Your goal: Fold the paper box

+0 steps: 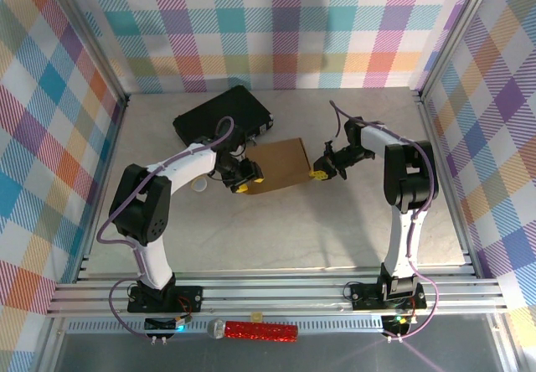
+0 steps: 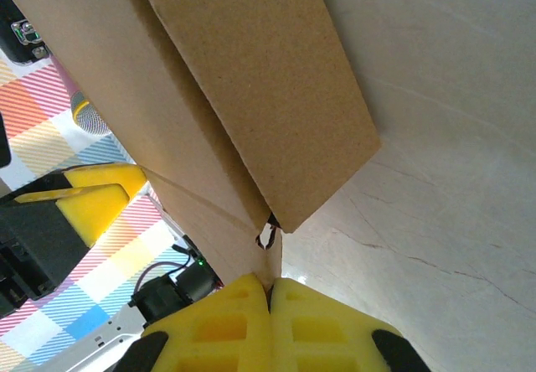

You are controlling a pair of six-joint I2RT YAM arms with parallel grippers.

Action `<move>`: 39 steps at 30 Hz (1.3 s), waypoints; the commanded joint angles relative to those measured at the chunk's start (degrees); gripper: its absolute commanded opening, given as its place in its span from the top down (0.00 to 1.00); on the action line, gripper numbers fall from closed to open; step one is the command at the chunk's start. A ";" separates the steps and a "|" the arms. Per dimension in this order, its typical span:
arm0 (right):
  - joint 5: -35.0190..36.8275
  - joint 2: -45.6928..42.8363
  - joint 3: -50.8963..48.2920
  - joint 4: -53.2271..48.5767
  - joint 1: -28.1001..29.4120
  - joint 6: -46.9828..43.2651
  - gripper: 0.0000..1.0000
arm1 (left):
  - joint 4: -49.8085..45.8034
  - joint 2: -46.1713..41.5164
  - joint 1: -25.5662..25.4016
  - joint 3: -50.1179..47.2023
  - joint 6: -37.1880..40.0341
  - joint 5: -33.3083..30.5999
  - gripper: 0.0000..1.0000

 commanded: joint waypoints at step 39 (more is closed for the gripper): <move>-1.27 2.14 -0.75 -0.10 -0.50 -0.51 1.00 | 9.76 -0.26 1.70 -6.01 -2.38 2.30 0.47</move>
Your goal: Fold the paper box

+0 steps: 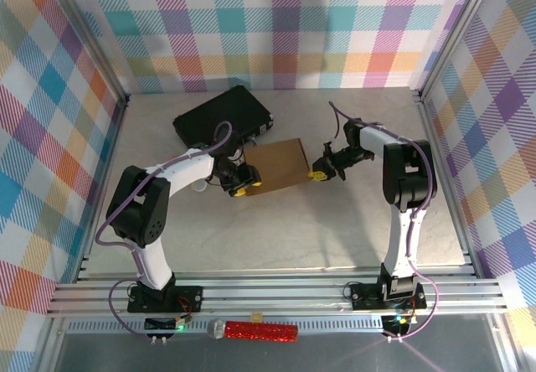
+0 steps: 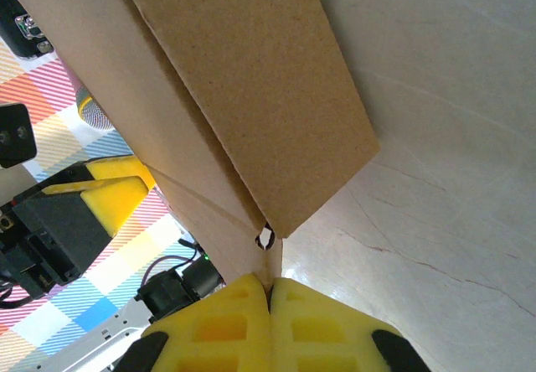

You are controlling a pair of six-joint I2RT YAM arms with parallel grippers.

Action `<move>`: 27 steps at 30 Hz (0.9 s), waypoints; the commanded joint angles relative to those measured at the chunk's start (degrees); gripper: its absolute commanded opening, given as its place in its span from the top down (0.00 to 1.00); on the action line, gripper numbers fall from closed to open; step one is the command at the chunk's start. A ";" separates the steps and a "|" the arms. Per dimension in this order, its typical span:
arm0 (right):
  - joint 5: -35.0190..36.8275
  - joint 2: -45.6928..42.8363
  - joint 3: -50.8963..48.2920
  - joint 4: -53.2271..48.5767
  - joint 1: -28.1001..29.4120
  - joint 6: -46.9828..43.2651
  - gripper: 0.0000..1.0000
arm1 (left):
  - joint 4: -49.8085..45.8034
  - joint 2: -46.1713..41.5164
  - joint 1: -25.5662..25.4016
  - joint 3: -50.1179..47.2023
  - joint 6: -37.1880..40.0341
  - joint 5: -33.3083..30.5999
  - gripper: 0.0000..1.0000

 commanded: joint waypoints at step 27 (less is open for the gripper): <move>0.30 1.67 -0.71 -0.04 -0.47 -0.05 1.00 | 18.28 -3.10 -0.12 -7.38 -12.21 5.36 1.00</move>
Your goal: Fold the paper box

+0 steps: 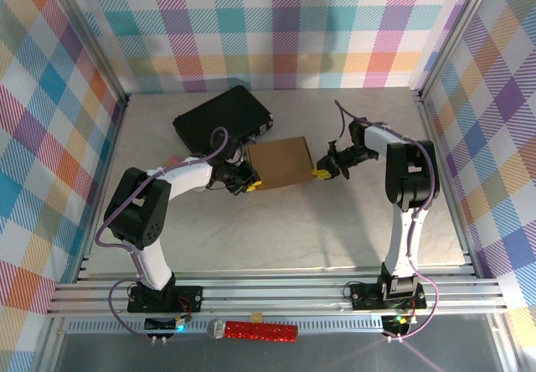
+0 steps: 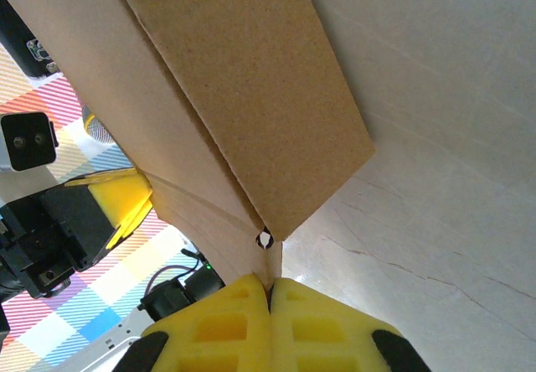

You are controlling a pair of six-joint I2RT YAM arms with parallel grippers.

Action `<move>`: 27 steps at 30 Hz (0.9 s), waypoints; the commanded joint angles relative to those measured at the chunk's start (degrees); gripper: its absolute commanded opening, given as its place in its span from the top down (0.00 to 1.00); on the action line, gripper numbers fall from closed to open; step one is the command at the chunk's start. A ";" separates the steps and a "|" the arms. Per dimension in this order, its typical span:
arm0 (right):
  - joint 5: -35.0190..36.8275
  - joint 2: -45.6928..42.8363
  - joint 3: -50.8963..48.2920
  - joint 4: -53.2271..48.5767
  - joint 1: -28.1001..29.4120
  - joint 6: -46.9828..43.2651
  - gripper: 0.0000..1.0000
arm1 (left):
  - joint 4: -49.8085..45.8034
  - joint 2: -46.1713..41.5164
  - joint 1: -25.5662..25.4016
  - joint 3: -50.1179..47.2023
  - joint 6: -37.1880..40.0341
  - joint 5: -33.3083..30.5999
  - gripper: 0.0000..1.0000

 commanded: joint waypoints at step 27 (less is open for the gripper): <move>9.35 0.73 2.95 -4.29 1.04 -4.61 0.92 | -21.05 -3.24 -0.01 9.77 9.97 -7.54 0.53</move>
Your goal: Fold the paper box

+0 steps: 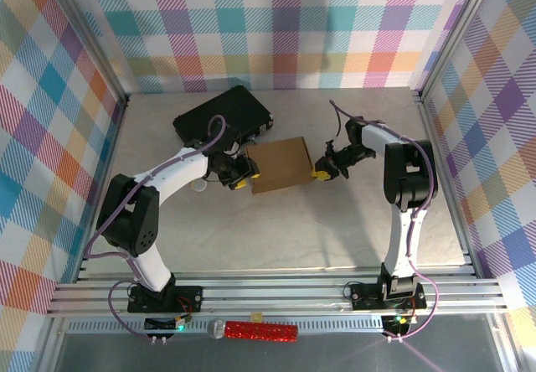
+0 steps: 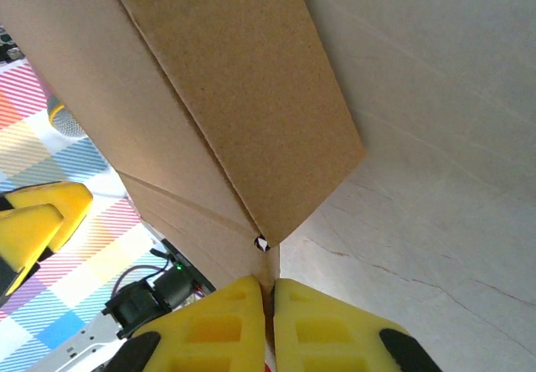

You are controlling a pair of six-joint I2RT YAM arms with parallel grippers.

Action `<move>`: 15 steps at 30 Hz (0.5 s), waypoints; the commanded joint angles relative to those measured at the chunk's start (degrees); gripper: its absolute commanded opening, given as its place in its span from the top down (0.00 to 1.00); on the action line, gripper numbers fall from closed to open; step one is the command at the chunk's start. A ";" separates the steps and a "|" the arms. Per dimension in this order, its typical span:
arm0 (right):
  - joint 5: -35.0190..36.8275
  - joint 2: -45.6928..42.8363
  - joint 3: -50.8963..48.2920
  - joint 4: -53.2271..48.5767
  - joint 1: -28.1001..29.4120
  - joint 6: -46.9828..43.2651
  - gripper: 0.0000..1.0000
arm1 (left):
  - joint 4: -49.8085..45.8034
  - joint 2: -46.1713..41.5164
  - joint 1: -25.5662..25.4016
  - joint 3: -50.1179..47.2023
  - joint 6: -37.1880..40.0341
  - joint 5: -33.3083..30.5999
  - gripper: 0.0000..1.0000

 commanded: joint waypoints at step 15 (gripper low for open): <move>6.11 1.31 3.90 -4.09 0.69 -2.91 0.94 | -4.95 8.12 0.12 8.45 1.31 -4.73 0.68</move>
